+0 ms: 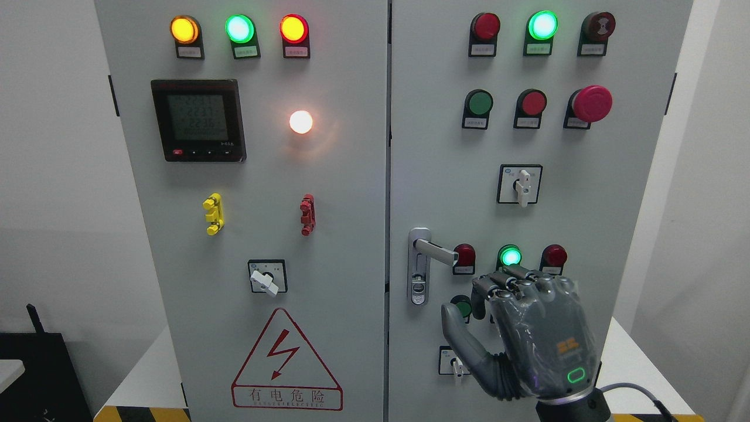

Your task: Release door handle

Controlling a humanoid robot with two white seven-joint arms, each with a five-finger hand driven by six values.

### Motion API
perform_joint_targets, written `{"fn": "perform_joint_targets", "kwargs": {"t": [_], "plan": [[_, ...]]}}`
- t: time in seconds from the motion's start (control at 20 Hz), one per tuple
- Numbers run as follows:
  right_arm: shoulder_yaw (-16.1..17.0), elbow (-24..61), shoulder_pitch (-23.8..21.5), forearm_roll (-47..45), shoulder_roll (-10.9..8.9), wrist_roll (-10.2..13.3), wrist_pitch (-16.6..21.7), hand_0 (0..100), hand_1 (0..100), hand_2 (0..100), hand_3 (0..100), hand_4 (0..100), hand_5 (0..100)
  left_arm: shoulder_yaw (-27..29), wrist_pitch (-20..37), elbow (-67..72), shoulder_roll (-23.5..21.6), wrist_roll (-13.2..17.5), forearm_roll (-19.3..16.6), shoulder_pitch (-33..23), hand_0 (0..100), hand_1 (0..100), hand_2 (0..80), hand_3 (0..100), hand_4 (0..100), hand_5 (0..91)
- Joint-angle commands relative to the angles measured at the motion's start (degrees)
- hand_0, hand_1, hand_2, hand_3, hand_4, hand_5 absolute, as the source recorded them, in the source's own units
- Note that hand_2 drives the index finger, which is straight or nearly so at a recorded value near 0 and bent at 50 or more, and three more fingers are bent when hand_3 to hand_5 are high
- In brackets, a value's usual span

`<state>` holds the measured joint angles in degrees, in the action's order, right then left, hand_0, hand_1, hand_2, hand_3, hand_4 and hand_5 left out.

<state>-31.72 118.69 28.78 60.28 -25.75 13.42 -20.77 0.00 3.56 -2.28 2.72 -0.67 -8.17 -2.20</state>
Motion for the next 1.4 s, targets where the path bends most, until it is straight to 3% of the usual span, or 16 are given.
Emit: {"fn": "perform_joint_targets", "kwargs": {"t": [0.0,0.35,0.85,1.1,1.25,1.35], "plan": [[-7.38,0.93,3.2,-2.27,-5.63,0.3,-3.83,55,8,65,100,90,97,-1.41,0.04,0.0,0.0,-0.03,0.0,0.0,12,39,0.0,0,0,0.0],[-13.0,0.93,6.99,-6.39,-5.37,0.21,-11.74,54,12,51,100,90,98,-1.41,-0.05,0.0,0.0,-0.03,0.0,0.0,12,39,0.0,0,0,0.0],[-16.0,0.93,11.65,-15.18,-5.98,0.21,-14.83,52,15,37,100,93,100,-1.41,0.04,0.0,0.0,-0.03,0.0,0.0,12,39,0.0,0,0,0.0],[-16.0,0.93,12.79,-16.77,-9.4,0.73,-14.65,52,15,36,100,93,99,-1.41,0.04,0.0,0.0,-0.03,0.0,0.0,12,39,0.0,0,0,0.0],[-16.0,0.93,13.84,-17.12,-9.67,1.26,-14.48,52,15,37,100,94,99,-1.41,-0.05,0.0,0.0,-0.03,0.0,0.0,12,39,0.0,0,0,0.0],[-16.0,0.93,14.81,-18.17,-11.77,1.35,-14.39,52,15,37,100,94,100,-1.41,-0.05,0.0,0.0,-0.03,0.0,0.0,12,39,0.0,0,0,0.0]]}}
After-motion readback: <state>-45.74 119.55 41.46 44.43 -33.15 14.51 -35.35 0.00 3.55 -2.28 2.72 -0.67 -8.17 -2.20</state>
